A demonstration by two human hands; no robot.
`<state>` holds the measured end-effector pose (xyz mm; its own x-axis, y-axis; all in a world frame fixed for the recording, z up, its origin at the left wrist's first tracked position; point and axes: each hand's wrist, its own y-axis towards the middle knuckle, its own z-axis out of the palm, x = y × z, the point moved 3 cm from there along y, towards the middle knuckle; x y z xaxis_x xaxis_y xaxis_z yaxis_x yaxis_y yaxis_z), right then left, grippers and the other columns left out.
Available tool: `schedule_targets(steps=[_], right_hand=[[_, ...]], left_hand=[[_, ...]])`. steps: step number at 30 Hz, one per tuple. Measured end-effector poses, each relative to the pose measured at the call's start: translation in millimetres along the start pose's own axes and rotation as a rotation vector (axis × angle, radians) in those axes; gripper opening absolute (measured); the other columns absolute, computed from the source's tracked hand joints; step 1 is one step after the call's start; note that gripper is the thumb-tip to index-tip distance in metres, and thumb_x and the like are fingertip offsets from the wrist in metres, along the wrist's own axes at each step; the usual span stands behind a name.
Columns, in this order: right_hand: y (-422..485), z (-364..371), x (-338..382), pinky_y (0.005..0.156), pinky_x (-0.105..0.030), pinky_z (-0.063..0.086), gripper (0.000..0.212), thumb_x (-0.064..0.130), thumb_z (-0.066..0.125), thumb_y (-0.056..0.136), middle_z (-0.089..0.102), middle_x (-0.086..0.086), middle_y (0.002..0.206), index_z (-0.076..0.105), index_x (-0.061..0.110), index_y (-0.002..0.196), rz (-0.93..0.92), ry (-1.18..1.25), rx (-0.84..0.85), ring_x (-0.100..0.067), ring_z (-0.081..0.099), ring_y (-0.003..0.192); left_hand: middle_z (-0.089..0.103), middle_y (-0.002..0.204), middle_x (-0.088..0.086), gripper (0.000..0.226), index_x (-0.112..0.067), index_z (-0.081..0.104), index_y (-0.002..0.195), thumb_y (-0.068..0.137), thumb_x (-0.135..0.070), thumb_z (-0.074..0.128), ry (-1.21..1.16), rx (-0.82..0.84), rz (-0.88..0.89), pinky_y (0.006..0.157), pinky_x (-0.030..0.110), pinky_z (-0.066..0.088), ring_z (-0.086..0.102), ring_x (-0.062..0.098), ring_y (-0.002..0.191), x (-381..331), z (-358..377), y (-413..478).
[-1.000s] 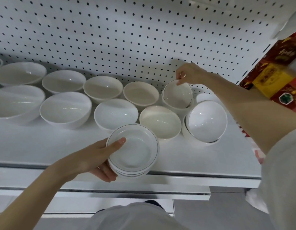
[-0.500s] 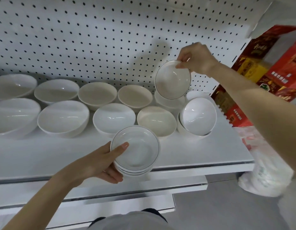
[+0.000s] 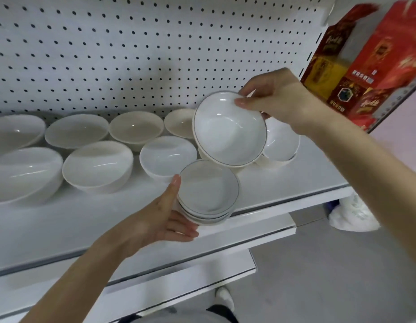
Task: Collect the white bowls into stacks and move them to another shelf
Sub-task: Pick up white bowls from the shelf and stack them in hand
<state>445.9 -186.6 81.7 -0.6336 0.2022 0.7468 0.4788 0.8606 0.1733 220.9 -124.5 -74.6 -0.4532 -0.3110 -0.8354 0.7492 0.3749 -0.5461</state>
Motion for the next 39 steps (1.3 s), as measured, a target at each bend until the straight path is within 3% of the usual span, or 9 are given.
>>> schedule_targets(steps=[6, 9, 11, 16, 19, 22, 29, 34, 39], right_hand=[[-22, 22, -21, 0.067, -0.042, 0.056, 0.012, 0.015, 0.074, 0.082, 0.061, -0.009, 0.063, 0.070, 0.019, 0.072, 0.146, 0.005, -0.070, -0.020, 0.055, 0.062], [-28, 33, -28, 0.058, -0.031, 0.055, 0.016, 0.016, 0.074, 0.082, 0.059, 0.006, 0.052, 0.068, 0.021, 0.069, 0.200, -0.039, -0.074, -0.012, 0.056, 0.052], [-32, 40, -29, 0.057, -0.030, 0.056, 0.019, 0.017, 0.074, 0.083, 0.060, 0.001, 0.056, 0.066, 0.023, 0.067, 0.224, -0.080, -0.055, -0.016, 0.058, 0.055], [-38, 53, -30, 0.050, -0.018, 0.050, 0.013, 0.019, 0.073, 0.084, 0.060, -0.001, 0.057, 0.067, 0.018, 0.072, 0.250, -0.091, -0.016, -0.012, 0.056, 0.051], [-41, 58, -33, 0.063, -0.029, 0.057, 0.010, 0.023, 0.074, 0.083, 0.063, -0.003, 0.059, 0.069, 0.017, 0.076, 0.256, -0.125, -0.011, -0.013, 0.058, 0.055], [-44, 61, -34, 0.076, -0.039, 0.058, 0.010, 0.026, 0.074, 0.082, 0.069, -0.010, 0.069, 0.070, 0.018, 0.077, 0.270, -0.160, 0.000, -0.014, 0.060, 0.059], [-49, 67, -39, 0.078, -0.044, 0.056, 0.011, 0.021, 0.075, 0.081, 0.070, -0.021, 0.076, 0.071, 0.012, 0.079, 0.310, -0.124, 0.052, -0.022, 0.061, 0.063], [-49, 67, -39, 0.064, -0.030, 0.057, 0.012, 0.021, 0.074, 0.082, 0.065, -0.010, 0.067, 0.072, 0.009, 0.083, 0.331, -0.078, 0.047, -0.017, 0.060, 0.062], [-52, 69, -42, 0.049, -0.018, 0.050, 0.014, 0.021, 0.074, 0.083, 0.056, 0.002, 0.057, 0.071, 0.007, 0.084, 0.340, -0.056, 0.041, -0.008, 0.054, 0.053]], left_hand=[[0.070, 0.097, 0.027, 0.076, -0.024, 0.045, 0.110, 0.061, -0.079, 0.026, 0.026, 0.029, 0.016, 0.083, 0.040, 0.059, 0.072, 0.032, 0.087, 0, 1, -1], [0.071, 0.097, 0.025, 0.110, -0.014, 0.040, 0.136, 0.052, -0.085, 0.027, 0.046, 0.039, 0.006, 0.072, 0.032, 0.061, 0.073, 0.027, 0.082, 1, -1, 2], [0.071, 0.098, 0.022, 0.129, -0.004, 0.036, 0.141, 0.052, -0.097, 0.024, 0.063, 0.054, -0.005, 0.066, 0.027, 0.060, 0.074, 0.024, 0.079, 3, -1, 3], [0.067, 0.103, 0.021, 0.111, -0.021, 0.024, 0.146, 0.061, -0.092, 0.029, 0.072, 0.033, 0.057, 0.069, 0.030, 0.060, 0.074, 0.025, 0.079, 1, 2, 2], [0.066, 0.100, 0.020, 0.094, -0.035, 0.016, 0.145, 0.062, -0.077, 0.033, 0.105, 0.017, 0.128, 0.076, 0.033, 0.060, 0.074, 0.025, 0.079, -2, 5, -3], [0.066, 0.096, 0.016, 0.093, -0.036, 0.018, 0.144, 0.061, -0.075, 0.035, 0.137, -0.002, 0.166, 0.074, 0.033, 0.060, 0.074, 0.025, 0.076, -2, 6, -4], [0.065, 0.089, 0.013, 0.095, -0.031, 0.013, 0.146, 0.063, -0.073, 0.034, 0.232, -0.055, 0.190, 0.070, 0.038, 0.061, 0.070, 0.026, 0.073, 1, 10, -5], [0.059, 0.080, 0.007, 0.094, -0.030, 0.010, 0.146, 0.065, -0.071, 0.033, 0.286, -0.098, 0.201, 0.053, 0.032, 0.058, 0.060, 0.017, 0.062, 5, 15, -2], [0.059, 0.072, 0.003, 0.094, -0.028, 0.008, 0.147, 0.066, -0.071, 0.030, 0.350, -0.162, 0.239, 0.048, 0.030, 0.055, 0.058, 0.016, 0.061, 8, 18, -1]])
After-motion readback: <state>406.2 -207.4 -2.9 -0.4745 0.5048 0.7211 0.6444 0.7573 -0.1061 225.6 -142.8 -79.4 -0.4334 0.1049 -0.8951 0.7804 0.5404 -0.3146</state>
